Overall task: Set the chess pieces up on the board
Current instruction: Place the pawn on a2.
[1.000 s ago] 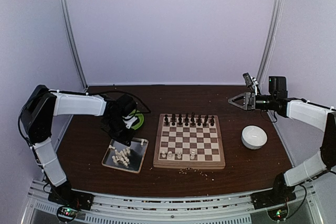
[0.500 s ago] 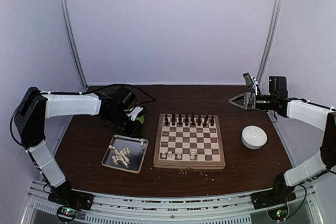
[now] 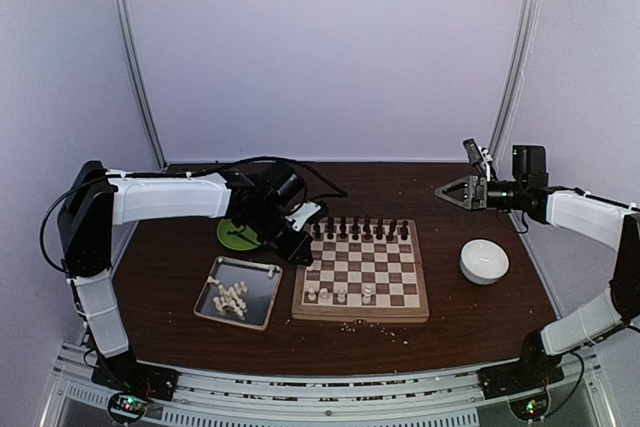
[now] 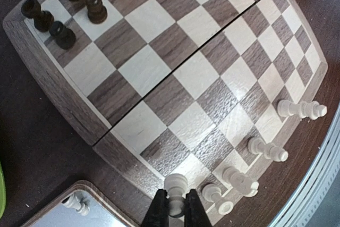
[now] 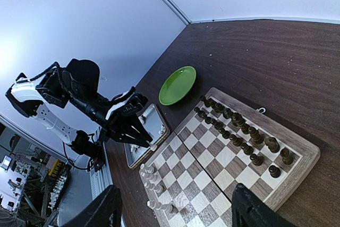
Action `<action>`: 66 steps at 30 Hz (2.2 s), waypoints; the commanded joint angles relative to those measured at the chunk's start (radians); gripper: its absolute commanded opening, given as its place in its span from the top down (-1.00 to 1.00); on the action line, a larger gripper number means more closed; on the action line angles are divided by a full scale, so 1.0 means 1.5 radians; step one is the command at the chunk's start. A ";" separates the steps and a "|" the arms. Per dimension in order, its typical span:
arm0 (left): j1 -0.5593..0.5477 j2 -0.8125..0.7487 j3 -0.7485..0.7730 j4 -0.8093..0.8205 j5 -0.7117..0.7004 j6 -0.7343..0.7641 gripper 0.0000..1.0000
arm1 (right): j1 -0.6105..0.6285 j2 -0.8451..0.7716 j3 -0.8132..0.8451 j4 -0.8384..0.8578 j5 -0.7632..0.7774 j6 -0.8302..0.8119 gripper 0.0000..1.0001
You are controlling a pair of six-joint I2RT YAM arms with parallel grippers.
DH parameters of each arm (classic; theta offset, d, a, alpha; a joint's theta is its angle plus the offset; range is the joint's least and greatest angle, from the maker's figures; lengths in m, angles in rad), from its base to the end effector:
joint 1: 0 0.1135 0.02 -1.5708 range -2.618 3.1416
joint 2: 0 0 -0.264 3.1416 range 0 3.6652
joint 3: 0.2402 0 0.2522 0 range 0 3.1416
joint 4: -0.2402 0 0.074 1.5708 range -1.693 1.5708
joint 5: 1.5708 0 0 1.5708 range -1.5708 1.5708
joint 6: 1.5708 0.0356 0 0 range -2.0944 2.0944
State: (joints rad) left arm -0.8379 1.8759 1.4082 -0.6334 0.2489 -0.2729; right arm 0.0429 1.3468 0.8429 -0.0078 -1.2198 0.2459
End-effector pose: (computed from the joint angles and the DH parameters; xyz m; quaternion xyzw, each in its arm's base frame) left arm 0.2572 -0.2988 0.2117 0.2968 0.9187 -0.2243 0.1325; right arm 0.2783 0.0454 0.2629 -0.2162 0.7331 0.5488 0.3386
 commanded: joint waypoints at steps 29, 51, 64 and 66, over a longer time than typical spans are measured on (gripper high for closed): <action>-0.022 0.092 0.058 -0.061 0.032 0.028 0.93 | -0.008 0.002 0.010 0.007 -0.016 -0.004 -0.41; -0.024 0.014 0.094 -0.083 0.010 0.036 0.24 | -0.008 0.011 0.012 0.008 -0.020 -0.001 -0.40; 0.039 -0.203 -0.155 -0.150 -0.234 -0.026 0.28 | -0.008 0.009 0.021 -0.014 -0.017 -0.028 -0.40; 0.054 -0.214 -0.193 -0.131 -0.208 -0.022 0.26 | -0.008 0.013 0.022 -0.017 -0.020 -0.028 -0.40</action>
State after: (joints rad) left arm -0.7944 1.5776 1.2213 -0.8253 -0.0422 -0.2920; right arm 0.0383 1.3617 0.8459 -0.0185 -1.2346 0.2283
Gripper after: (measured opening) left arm 0.360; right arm 0.702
